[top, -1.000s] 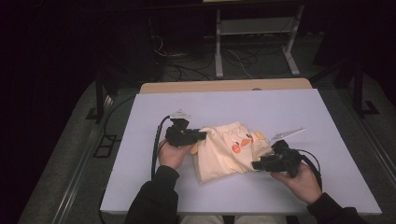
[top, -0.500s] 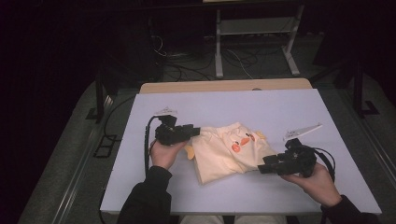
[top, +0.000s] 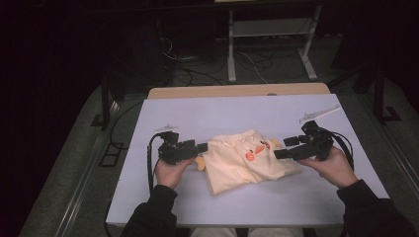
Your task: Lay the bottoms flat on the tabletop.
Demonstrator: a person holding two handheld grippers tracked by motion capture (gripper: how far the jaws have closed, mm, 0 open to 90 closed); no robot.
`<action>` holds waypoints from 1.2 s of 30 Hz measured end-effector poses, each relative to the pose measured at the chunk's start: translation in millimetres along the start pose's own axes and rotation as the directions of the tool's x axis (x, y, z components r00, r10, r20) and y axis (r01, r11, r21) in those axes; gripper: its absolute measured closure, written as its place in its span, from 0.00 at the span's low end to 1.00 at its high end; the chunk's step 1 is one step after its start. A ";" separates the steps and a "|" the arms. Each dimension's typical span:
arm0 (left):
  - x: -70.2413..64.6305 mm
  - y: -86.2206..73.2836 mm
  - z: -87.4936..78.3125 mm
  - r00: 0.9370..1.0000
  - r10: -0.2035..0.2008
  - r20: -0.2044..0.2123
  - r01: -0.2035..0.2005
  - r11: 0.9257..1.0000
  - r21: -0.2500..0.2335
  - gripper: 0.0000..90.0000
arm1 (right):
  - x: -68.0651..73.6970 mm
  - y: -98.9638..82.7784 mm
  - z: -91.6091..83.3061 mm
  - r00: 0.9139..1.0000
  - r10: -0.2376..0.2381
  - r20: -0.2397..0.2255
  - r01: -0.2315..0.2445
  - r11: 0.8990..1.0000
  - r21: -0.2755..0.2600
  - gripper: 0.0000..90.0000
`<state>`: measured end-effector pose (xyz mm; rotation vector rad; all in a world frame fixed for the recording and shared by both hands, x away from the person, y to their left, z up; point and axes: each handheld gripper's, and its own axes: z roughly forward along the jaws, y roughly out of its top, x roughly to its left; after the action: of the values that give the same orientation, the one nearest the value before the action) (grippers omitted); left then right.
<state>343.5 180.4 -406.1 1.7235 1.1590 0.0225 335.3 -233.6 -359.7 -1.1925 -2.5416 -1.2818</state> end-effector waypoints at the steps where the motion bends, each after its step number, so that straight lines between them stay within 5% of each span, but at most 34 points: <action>1: 0.2 -2.6 0.0 1.000 -0.010 0.001 0.010 1.000 0.001 0.33 | 0.0 0.0 0.0 1.000 0.000 0.000 0.000 1.000 0.000 0.23; 12: -2.6 -21.0 0.8 0.999 -0.038 0.005 0.038 0.998 0.047 0.36 | -46.6 9.0 32.9 0.992 0.077 0.103 -0.079 0.997 0.025 0.23; 18: -0.9 -25.7 2.4 0.999 -0.049 0.000 0.049 0.997 0.060 0.36 | -61.9 6.7 38.8 0.987 0.108 0.115 -0.110 0.994 0.012 0.23; 27: 3.8 -35.0 9.5 0.995 -0.092 0.045 0.088 0.992 0.095 0.41 | -67.7 3.4 44.0 0.987 0.122 0.101 -0.124 0.992 0.011 0.24; 36: 5.6 -37.6 19.6 0.993 -0.098 0.061 0.088 0.985 0.146 0.49 | -65.0 0.3 65.8 0.989 0.094 0.110 -0.104 0.991 0.085 0.32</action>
<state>330.8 171.1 -445.8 1.7791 1.2134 -0.1796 399.1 -226.9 -426.4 -1.3835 -2.5447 -1.0988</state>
